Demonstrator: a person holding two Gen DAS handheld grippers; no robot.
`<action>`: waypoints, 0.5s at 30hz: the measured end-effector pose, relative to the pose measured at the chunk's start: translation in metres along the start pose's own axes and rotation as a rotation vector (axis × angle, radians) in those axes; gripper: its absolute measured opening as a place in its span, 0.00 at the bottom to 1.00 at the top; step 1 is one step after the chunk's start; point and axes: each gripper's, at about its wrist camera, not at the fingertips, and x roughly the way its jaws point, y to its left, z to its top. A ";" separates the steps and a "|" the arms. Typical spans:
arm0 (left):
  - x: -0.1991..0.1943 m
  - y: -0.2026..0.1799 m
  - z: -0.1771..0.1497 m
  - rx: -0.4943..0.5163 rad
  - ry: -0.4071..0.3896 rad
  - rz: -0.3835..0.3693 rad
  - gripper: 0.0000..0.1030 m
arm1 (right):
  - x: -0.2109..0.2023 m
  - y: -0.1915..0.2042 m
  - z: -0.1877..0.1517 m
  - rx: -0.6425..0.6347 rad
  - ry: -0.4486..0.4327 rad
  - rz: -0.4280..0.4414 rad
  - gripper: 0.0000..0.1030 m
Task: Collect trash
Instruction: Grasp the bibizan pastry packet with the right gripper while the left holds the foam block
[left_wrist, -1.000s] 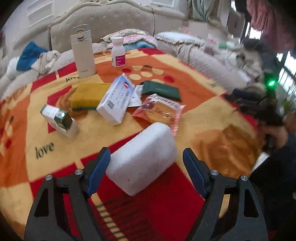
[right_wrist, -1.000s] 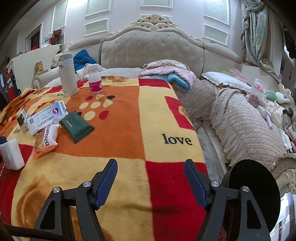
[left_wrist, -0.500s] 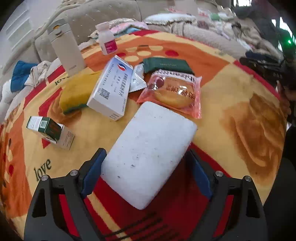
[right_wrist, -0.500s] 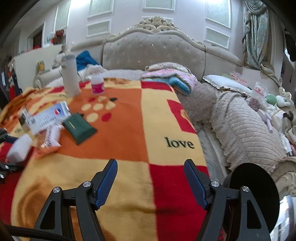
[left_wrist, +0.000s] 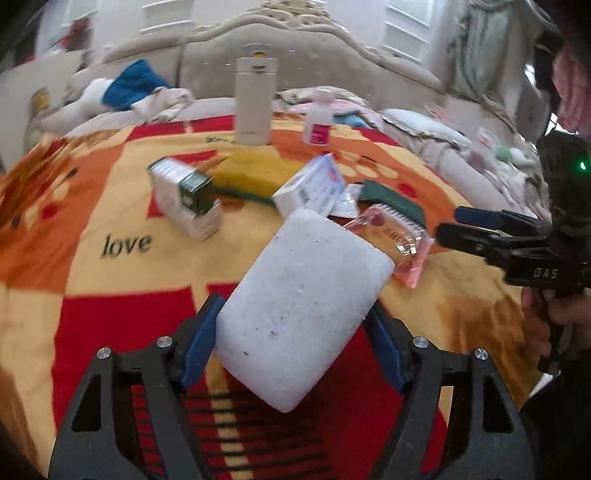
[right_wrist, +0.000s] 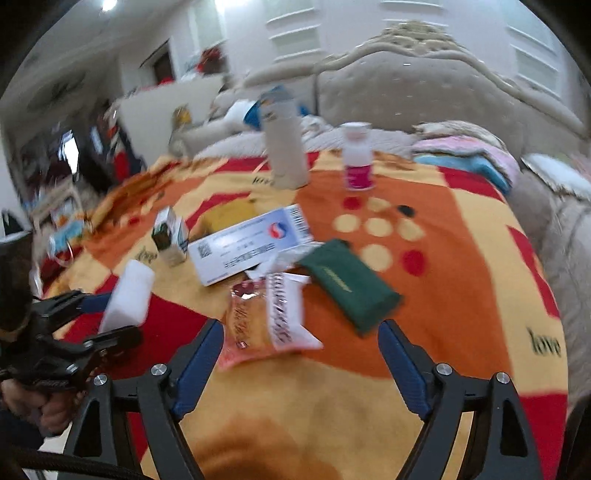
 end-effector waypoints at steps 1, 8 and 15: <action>0.004 0.002 -0.002 -0.017 0.021 0.005 0.72 | 0.010 0.006 0.004 -0.018 0.022 0.012 0.81; 0.004 0.005 -0.002 -0.042 0.018 0.001 0.72 | 0.051 0.020 0.011 -0.096 0.117 -0.020 0.81; 0.003 0.010 -0.004 -0.065 0.026 -0.014 0.72 | 0.058 0.024 0.006 -0.117 0.156 -0.031 0.54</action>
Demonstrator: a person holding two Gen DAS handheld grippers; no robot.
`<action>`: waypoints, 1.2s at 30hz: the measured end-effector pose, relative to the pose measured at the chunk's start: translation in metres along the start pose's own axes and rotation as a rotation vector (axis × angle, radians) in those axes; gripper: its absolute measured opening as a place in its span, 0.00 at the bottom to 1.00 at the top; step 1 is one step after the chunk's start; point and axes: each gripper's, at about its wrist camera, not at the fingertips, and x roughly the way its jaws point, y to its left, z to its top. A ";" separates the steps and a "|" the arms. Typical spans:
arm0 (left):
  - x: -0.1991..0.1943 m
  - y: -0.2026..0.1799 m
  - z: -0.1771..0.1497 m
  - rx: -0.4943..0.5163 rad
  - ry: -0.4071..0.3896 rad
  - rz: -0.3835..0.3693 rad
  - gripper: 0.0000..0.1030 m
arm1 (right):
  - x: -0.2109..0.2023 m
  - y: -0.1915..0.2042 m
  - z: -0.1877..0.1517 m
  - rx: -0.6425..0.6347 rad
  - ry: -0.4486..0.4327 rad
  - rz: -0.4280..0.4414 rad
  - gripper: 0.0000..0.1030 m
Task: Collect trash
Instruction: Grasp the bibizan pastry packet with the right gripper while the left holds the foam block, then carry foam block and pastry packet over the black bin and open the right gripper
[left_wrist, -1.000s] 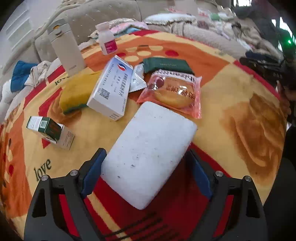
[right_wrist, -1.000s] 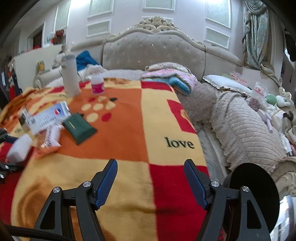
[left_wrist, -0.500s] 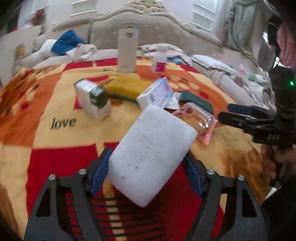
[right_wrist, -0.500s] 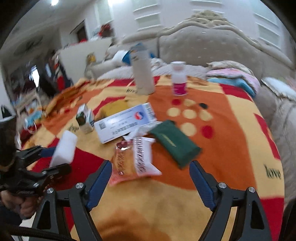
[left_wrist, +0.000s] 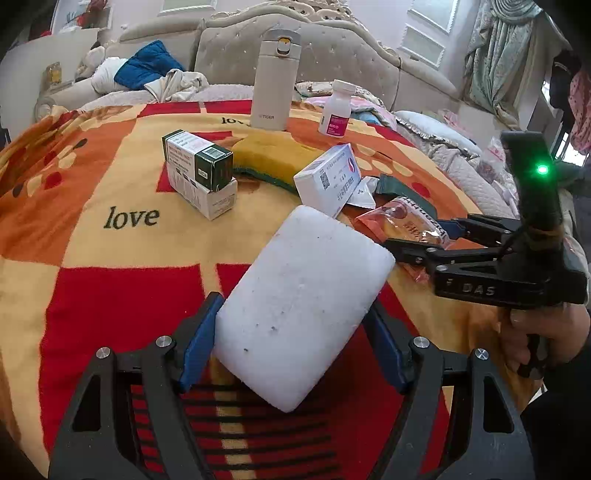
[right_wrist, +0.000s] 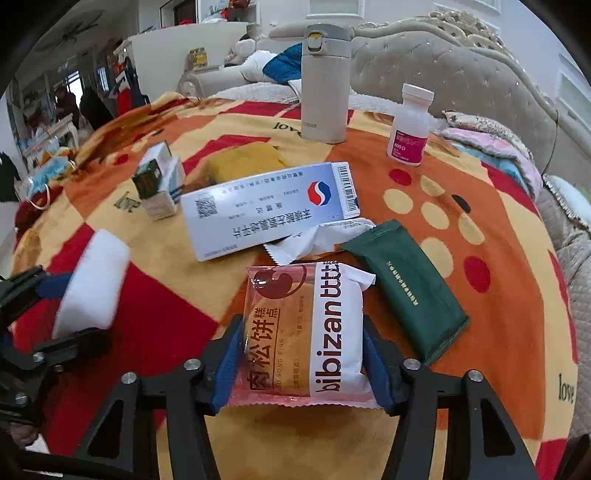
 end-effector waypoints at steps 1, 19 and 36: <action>0.000 0.000 0.000 0.001 0.001 0.001 0.72 | -0.003 -0.001 -0.002 0.010 -0.006 0.010 0.54; -0.004 -0.050 0.022 -0.035 -0.041 0.017 0.71 | -0.129 -0.120 -0.106 0.253 -0.181 -0.096 0.54; 0.042 -0.257 0.037 0.169 0.000 -0.151 0.71 | -0.209 -0.212 -0.187 0.456 -0.234 -0.310 0.54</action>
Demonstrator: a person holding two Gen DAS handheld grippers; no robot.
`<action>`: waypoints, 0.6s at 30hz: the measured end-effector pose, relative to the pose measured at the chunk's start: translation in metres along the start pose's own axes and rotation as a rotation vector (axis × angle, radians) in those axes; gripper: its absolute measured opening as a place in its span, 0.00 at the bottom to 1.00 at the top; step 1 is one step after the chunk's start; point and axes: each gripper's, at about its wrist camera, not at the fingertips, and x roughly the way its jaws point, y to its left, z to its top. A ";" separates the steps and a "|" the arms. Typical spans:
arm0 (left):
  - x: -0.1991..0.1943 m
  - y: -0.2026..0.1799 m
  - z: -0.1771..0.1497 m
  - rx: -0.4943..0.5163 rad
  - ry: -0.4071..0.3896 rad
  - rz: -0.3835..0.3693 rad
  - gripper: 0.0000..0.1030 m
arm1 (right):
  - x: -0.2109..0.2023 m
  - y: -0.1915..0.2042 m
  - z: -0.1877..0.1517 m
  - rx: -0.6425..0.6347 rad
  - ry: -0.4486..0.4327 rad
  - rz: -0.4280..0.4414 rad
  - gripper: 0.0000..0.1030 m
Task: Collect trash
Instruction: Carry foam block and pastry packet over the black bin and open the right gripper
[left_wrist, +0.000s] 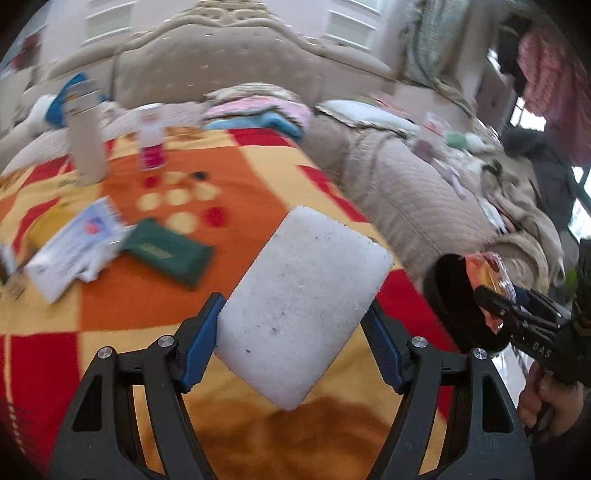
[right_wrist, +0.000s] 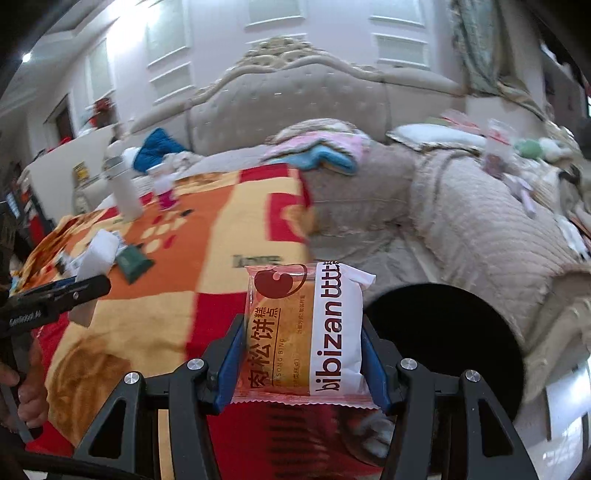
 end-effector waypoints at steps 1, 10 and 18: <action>0.004 -0.010 0.001 0.016 0.005 -0.011 0.71 | -0.003 -0.008 -0.002 0.017 -0.001 -0.008 0.54; 0.055 -0.110 0.020 0.197 0.055 -0.127 0.71 | -0.028 -0.077 -0.017 0.160 -0.011 -0.122 0.54; 0.101 -0.188 0.023 0.370 0.131 -0.242 0.71 | -0.031 -0.115 -0.031 0.241 0.011 -0.178 0.54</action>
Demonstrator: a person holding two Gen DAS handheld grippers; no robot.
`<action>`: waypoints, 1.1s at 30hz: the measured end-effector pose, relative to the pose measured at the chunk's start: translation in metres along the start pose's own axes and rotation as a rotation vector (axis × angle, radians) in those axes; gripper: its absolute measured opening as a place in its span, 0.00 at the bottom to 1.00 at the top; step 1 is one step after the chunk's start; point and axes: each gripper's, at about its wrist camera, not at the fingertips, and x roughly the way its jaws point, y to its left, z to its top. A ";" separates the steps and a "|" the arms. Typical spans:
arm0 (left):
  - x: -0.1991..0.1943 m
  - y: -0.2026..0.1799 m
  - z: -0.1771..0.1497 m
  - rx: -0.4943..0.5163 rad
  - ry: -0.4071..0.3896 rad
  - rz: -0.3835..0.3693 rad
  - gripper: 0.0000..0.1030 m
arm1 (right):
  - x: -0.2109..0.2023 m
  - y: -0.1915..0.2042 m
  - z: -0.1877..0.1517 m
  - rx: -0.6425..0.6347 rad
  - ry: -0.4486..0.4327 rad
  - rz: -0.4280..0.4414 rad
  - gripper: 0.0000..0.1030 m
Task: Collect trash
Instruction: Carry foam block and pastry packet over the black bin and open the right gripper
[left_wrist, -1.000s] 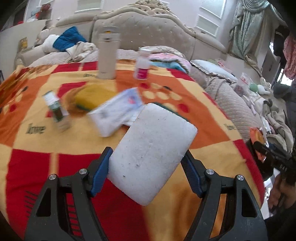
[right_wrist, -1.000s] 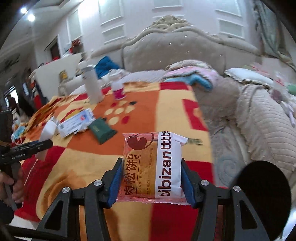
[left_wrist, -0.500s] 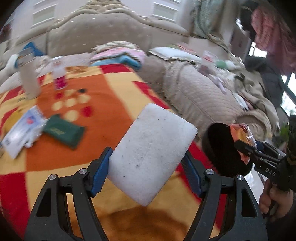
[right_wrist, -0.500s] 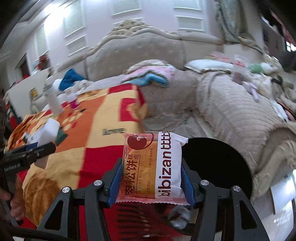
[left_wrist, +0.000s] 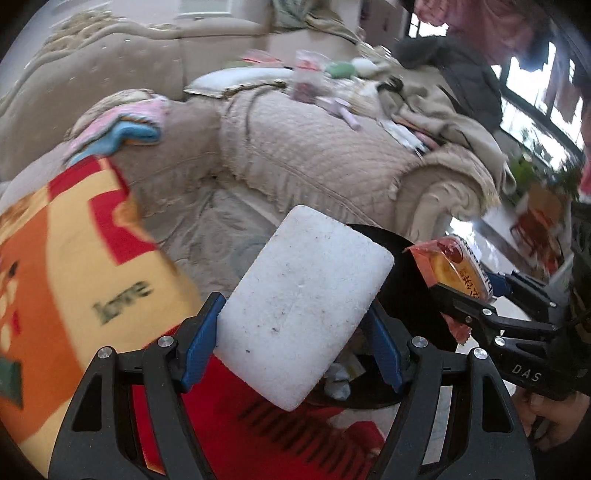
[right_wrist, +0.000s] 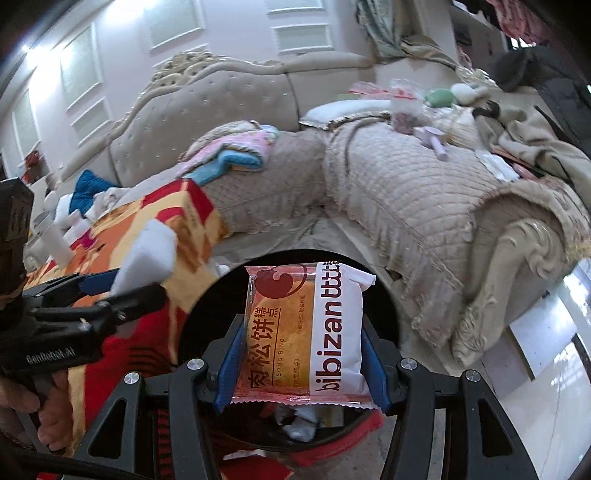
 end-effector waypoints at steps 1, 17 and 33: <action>0.004 -0.004 0.001 0.007 0.004 -0.001 0.71 | 0.001 -0.004 0.000 0.012 0.002 -0.004 0.54; 0.038 -0.009 -0.004 0.006 0.085 0.024 0.77 | 0.017 -0.019 0.007 0.101 0.000 0.014 0.56; 0.038 -0.004 -0.006 -0.039 0.105 -0.065 0.82 | 0.006 -0.021 0.011 0.142 -0.043 -0.031 0.56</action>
